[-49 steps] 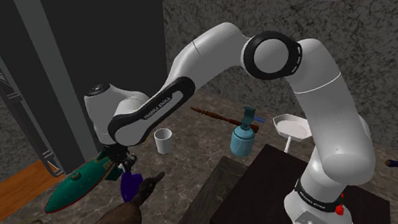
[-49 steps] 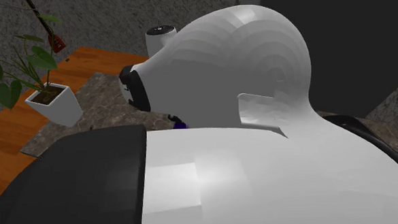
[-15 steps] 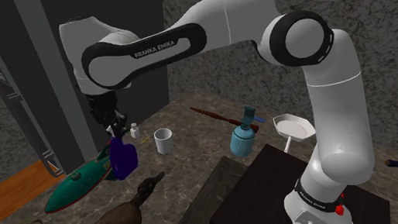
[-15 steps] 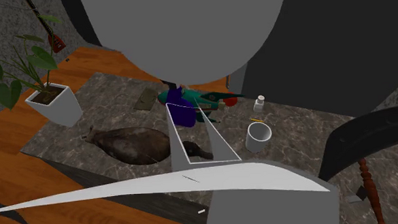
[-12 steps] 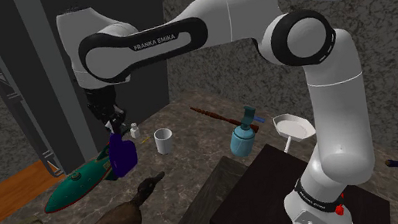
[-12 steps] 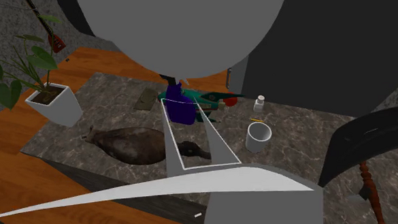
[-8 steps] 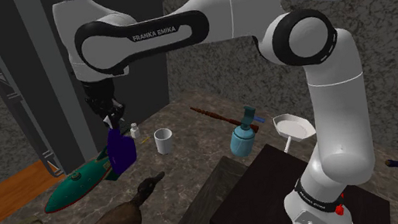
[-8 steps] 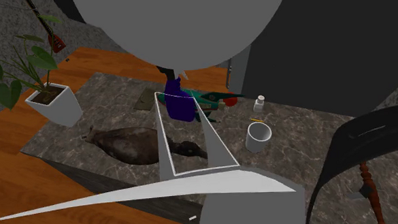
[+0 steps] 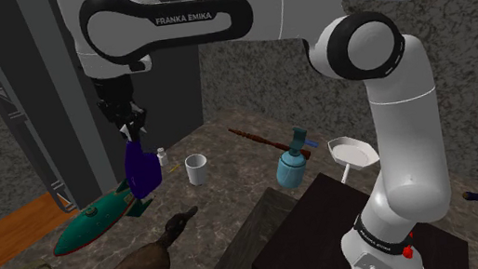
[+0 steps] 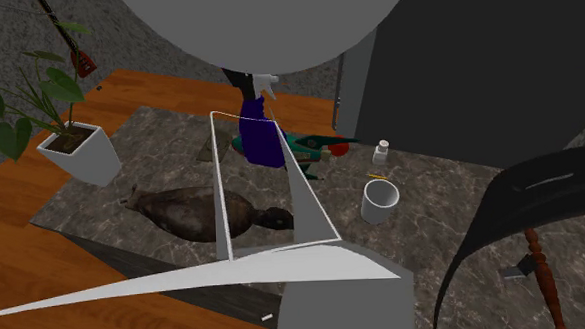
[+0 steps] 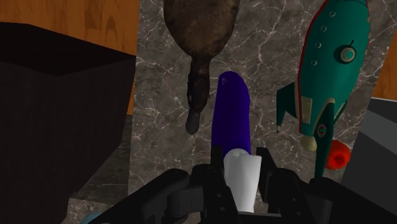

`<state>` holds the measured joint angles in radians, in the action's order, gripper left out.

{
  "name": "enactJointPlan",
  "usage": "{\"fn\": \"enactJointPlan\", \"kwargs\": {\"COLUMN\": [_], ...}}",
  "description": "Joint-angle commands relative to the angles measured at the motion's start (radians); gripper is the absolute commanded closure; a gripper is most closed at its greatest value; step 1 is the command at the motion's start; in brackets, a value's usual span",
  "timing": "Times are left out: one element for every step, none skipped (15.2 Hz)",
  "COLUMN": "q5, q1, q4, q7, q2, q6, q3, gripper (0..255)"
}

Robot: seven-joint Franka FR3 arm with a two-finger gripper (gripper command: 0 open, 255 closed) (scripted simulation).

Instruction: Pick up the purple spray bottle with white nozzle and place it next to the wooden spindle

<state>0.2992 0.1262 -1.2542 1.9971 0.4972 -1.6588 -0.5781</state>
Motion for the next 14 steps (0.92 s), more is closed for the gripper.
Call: {"fn": "enactJointPlan", "kwargs": {"q5": [0.0, 0.001, 0.003, 0.004, 0.006, 0.008, 0.01, 0.012, 0.014, 0.003, -0.007, -0.017, -0.026, -0.034], "q1": [0.008, 0.012, 0.016, 0.02, 0.025, 0.031, 0.036, 0.043, 0.047, 0.016, -0.014, -0.042, -0.068, -0.092], "q4": [0.032, 0.05, 0.068, 0.088, 0.108, 0.129, 0.151, 0.174, 0.19, 0.143, 0.1, 0.061, 0.025, -0.008], "q7": [-0.001, -0.002, -0.004, -0.005, -0.006, -0.007, -0.009, -0.01, -0.011, -0.028, -0.046, -0.065, -0.084, -0.103], "q2": [0.002, 0.004, 0.007, 0.011, 0.015, 0.019, 0.024, 0.029, 0.033, 0.01, -0.011, -0.029, -0.046, -0.061], "q6": [0.03, 0.045, 0.06, 0.076, 0.092, 0.108, 0.125, 0.142, 0.154, 0.128, 0.104, 0.081, 0.06, 0.04], "q3": [-0.001, -0.001, -0.001, 0.0, 0.0, 0.001, 0.001, 0.002, 0.003, 0.002, 0.003, 0.004, 0.006, 0.009], "gripper": [255, 255, 255, 255, 255, 255, 255, 255, 255, 255, 255, 255, 255, 255]}}
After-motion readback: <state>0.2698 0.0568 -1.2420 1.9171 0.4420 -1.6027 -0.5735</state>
